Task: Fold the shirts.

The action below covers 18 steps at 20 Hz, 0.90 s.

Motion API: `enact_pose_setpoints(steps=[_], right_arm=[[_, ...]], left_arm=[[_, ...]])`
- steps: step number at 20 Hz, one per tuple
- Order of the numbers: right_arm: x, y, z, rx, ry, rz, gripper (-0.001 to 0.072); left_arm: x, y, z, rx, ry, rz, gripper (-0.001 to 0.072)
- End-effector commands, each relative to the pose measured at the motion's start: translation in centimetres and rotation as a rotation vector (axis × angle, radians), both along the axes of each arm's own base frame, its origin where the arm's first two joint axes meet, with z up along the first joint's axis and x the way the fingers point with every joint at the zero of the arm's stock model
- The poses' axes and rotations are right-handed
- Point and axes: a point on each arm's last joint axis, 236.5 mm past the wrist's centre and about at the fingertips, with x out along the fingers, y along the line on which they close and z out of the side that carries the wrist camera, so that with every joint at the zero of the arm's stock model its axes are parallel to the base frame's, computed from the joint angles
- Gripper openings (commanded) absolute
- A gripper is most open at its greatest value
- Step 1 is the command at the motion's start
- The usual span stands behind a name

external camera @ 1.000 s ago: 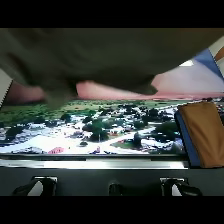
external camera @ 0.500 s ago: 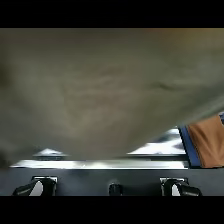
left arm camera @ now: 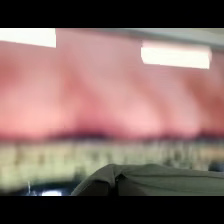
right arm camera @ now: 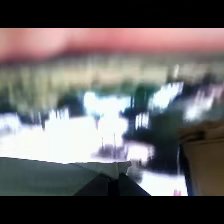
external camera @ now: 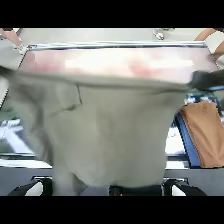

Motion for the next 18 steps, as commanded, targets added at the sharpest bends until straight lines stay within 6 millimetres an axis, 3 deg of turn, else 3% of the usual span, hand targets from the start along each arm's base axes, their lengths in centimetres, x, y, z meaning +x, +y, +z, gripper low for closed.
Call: enact_pose_setpoints(steps=[1,3,4,6,9,11,13,16,18], right_arm=[[4.8,2.6,-14.3,0.022,0.237,0.045,0.004],[9.4,2.8,-18.4,0.05,0.185,-0.029,0.0041],[11.7,2.2,-19.4,0.085,0.136,-0.115,0.0041],[15.6,0.3,-19.1,0.171,-0.005,-0.287,0.0042],[19.6,-1.9,-16.0,0.23,-0.222,-0.388,0.0041],[20.7,-2.4,-14.6,0.237,-0.297,-0.395,0.0041],[20.6,-2.4,-14.8,0.234,-0.29,-0.394,0.0041],[19.3,-2.0,-17.2,0.225,-0.187,-0.391,0.0042],[18.2,-1.8,-17.9,0.213,-0.127,-0.378,0.0042]], left_arm=[[2.5,-0.7,-17.3,-0.053,0.264,-0.016,0.0035],[4.6,-0.3,-22.8,-0.064,0.312,0.024,0.0035],[5.9,-0.2,-24.2,-0.072,0.315,0.037,0.0035],[9.2,0.4,-25.2,-0.085,0.271,0.074,0.0035],[14.4,1.0,-23.9,-0.085,0.151,0.112,0.0035],[16.9,0.7,-22.4,-0.1,0.092,0.115,0.0035],[18.3,-0.1,-21.5,-0.117,0.065,0.103,0.0035],[18.1,-1.1,-23.3,-0.123,0.109,0.082,0.0036],[17.4,-1.0,-23.2,-0.13,0.135,0.07,0.0036]])
